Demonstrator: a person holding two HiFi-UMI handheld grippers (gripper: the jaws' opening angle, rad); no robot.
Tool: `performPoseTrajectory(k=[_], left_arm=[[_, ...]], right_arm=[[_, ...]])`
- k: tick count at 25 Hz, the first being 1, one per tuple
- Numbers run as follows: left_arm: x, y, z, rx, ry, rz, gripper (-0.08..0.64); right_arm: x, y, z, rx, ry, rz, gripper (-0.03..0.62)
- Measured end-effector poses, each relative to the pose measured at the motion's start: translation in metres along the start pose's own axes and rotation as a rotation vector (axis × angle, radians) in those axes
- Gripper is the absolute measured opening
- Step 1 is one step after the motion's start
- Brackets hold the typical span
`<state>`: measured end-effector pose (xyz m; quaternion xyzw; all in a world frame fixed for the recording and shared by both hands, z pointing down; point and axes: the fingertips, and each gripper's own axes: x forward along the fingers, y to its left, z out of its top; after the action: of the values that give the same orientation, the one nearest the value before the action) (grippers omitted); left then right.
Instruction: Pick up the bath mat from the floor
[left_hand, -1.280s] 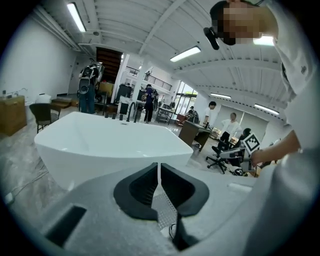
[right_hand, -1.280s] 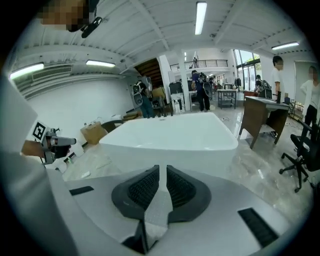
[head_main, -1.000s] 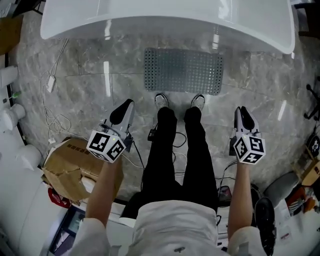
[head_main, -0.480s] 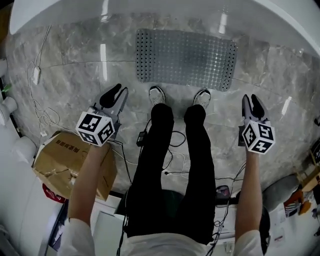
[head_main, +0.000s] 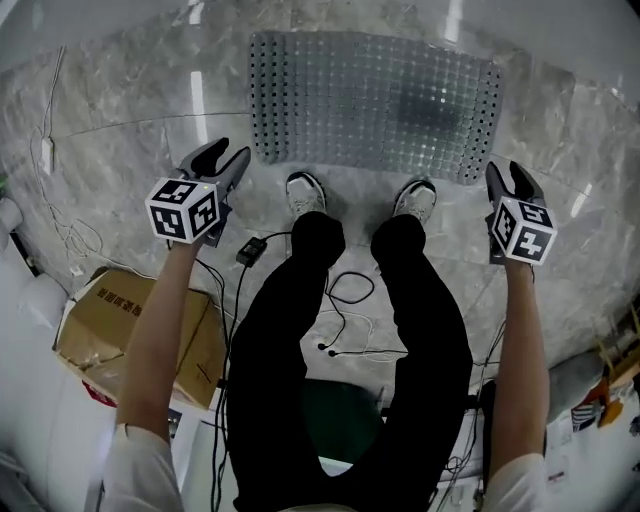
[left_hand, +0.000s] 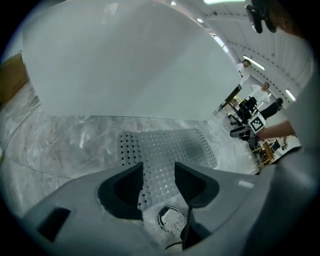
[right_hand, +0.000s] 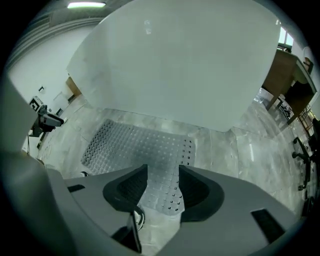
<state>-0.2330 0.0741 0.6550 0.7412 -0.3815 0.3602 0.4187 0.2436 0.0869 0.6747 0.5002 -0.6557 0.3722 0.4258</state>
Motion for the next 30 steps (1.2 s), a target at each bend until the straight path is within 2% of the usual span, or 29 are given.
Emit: performPoseTrajectory(k=[2, 8, 13, 18, 23, 30], left_arm=[[0.026, 0.015, -0.011, -0.026, 0.015, 0.009, 0.202], [0.094, 0.053, -0.048, -0.002, 0.077, 0.046, 0.267], [0.131, 0.091, -0.068, -0.08, 0.072, 0.118, 0.287], [0.164, 0.119, -0.078, -0.097, 0.114, 0.18, 0.285], [0.192, 0.129, -0.078, -0.152, 0.131, 0.179, 0.282], [0.211, 0.131, -0.081, -0.134, 0.167, 0.148, 0.282]], right_arm=[[0.026, -0.006, -0.014, -0.026, 0.039, -0.008, 0.177], [0.098, -0.042, -0.052, -0.043, 0.115, -0.051, 0.203], [0.144, -0.063, -0.081, -0.082, 0.155, -0.047, 0.233], [0.175, -0.076, -0.081, 0.002, 0.131, -0.034, 0.241], [0.201, -0.092, -0.077, 0.001, 0.14, -0.053, 0.241], [0.215, -0.098, -0.085, 0.075, 0.182, -0.027, 0.239]])
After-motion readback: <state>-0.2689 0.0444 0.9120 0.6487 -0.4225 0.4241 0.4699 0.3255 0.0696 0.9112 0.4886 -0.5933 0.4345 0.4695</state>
